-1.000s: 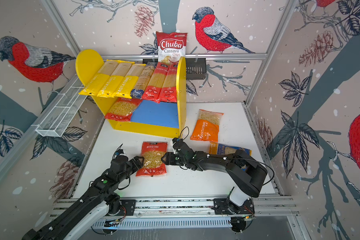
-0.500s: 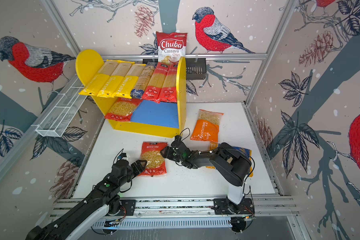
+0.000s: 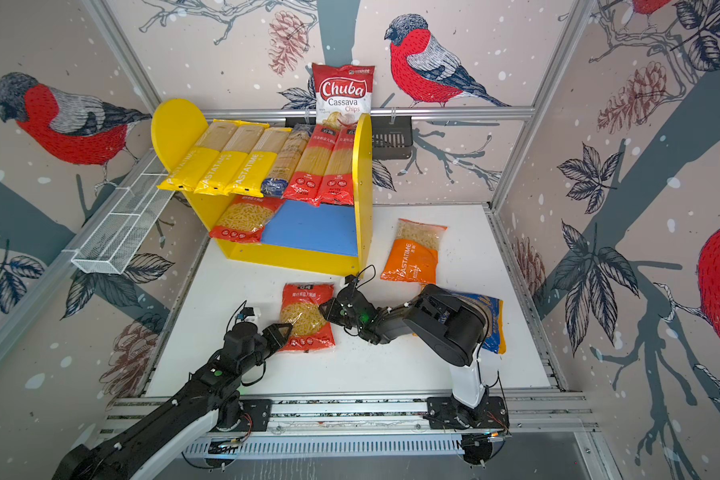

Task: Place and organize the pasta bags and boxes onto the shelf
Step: 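Grasp the red fusilli bag's top with the left gripper while the right holds it, then carry the red fusilli bag with both grippers into the lower shelf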

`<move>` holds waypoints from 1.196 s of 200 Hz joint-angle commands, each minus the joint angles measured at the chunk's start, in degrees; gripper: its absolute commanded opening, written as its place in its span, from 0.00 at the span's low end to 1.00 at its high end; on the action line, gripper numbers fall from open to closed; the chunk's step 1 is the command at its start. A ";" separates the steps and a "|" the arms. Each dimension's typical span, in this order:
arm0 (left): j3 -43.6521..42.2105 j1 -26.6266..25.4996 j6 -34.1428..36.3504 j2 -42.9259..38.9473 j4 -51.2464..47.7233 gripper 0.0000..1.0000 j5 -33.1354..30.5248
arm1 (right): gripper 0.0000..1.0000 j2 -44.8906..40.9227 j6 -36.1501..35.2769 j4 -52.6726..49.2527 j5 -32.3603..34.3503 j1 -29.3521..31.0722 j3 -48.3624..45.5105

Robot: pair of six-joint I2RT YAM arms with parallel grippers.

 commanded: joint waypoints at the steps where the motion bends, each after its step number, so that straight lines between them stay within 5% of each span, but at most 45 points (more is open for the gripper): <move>1: 0.99 0.06 -0.62 -0.10 0.01 0.34 0.59 | 0.20 -1.42 0.70 3.54 -0.48 0.42 -0.68; 73: 5.81 0.05 0.41 -3.24 -4.32 0.07 0.52 | 0.07 -5.52 -0.22 6.10 1.30 0.73 -1.88; 184: 18.57 0.05 10.87 -7.29 -13.96 0.00 -5.46 | 0.00 -14.56 -9.84 5.30 8.58 2.53 0.96; 239: 32.62 4.77 24.33 5.42 -8.85 0.00 -7.59 | 0.00 -12.77 -18.44 5.77 13.85 1.75 10.23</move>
